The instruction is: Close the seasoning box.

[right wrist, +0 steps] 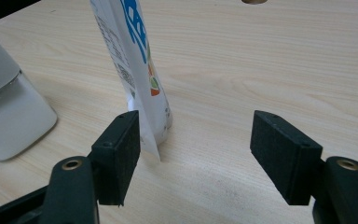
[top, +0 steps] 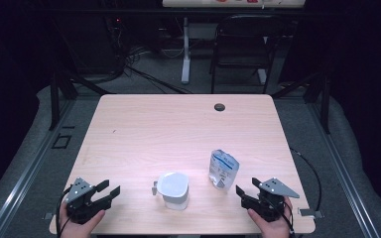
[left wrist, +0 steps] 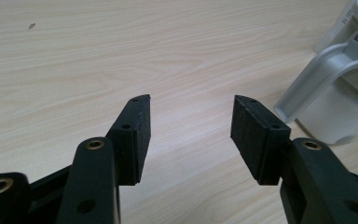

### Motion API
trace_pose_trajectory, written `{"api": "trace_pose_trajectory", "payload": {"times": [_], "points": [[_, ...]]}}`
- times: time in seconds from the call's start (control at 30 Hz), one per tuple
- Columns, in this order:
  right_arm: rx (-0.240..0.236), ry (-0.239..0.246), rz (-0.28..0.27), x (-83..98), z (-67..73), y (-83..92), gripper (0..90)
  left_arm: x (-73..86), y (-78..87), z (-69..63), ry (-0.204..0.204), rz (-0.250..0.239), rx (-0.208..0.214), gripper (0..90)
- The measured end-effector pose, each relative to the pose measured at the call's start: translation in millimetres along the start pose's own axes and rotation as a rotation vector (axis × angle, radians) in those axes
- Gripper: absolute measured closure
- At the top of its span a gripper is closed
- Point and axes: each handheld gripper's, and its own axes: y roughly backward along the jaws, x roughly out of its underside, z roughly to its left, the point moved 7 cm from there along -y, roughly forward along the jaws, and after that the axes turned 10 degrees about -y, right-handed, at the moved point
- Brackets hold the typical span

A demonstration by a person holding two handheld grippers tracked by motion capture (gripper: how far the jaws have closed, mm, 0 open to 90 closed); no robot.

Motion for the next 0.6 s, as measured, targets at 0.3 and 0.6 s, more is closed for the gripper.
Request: {"api": "trace_pose_trajectory", "payload": {"times": [0.3, 0.6], "points": [[0.004, -0.003, 0.008, 2.7, -3.4, -1.7, 33.2, 9.5, -6.1, 2.6, 0.002, 0.018, -0.001, 47.1], [0.007, 0.002, 0.032, 7.0, -4.6, -5.0, 33.0, 18.5, -14.6, 0.6, -0.018, 0.055, -0.002, 46.0]]}}
